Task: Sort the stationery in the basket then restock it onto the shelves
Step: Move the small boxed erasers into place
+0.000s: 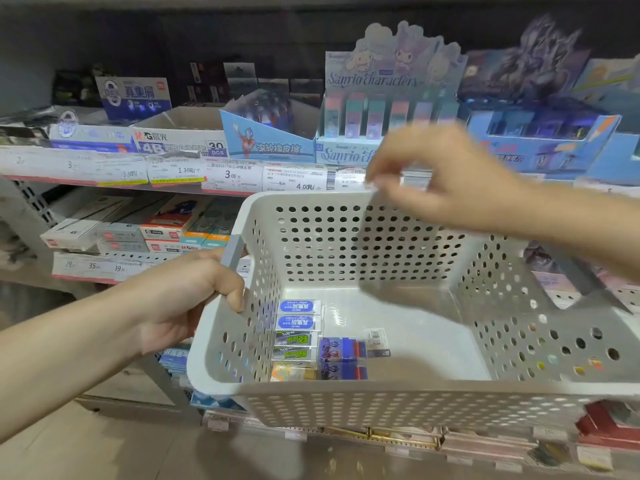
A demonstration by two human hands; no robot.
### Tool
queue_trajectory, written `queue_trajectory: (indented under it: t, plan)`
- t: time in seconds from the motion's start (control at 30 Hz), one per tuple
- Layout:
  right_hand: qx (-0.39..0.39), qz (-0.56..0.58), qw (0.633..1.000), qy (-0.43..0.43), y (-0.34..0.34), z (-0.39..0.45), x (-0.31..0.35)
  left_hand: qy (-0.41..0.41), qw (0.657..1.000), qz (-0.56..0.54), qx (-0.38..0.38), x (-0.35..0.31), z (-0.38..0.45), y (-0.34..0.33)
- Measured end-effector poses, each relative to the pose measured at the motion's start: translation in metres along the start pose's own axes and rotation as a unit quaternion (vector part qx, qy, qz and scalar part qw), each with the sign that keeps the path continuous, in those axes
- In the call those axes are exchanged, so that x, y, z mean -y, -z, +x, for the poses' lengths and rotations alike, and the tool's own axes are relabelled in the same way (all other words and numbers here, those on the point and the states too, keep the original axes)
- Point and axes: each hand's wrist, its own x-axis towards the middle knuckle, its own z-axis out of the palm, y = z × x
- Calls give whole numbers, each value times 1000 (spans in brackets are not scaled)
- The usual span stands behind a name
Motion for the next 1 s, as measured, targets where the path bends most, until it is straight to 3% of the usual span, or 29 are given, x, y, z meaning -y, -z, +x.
queue_trajectory:
  t: [0.07,0.13,0.27,0.57,0.83,1.0]
  plan:
    - [231,-5,973,-9,-34,-4,27,-2,1000,-7,6,2,1,3]
    - [390,-18,920,-20,-73,-9,38,-2,1000,-1,-1,1,2,6]
    - [530,-49,844,-71,-122,-7,45,-10,1000,-4,1,-1,5,17]
    - [532,-16,836,-132,-150,31,76,-16,999,1,40,6,12,68]
    - [575,-15,802,-159,-169,59,103,-38,992,18,117,16,12,112]
    - [483,-16,851,-204,-146,90,120,-38,991,41,124,17,22,140]
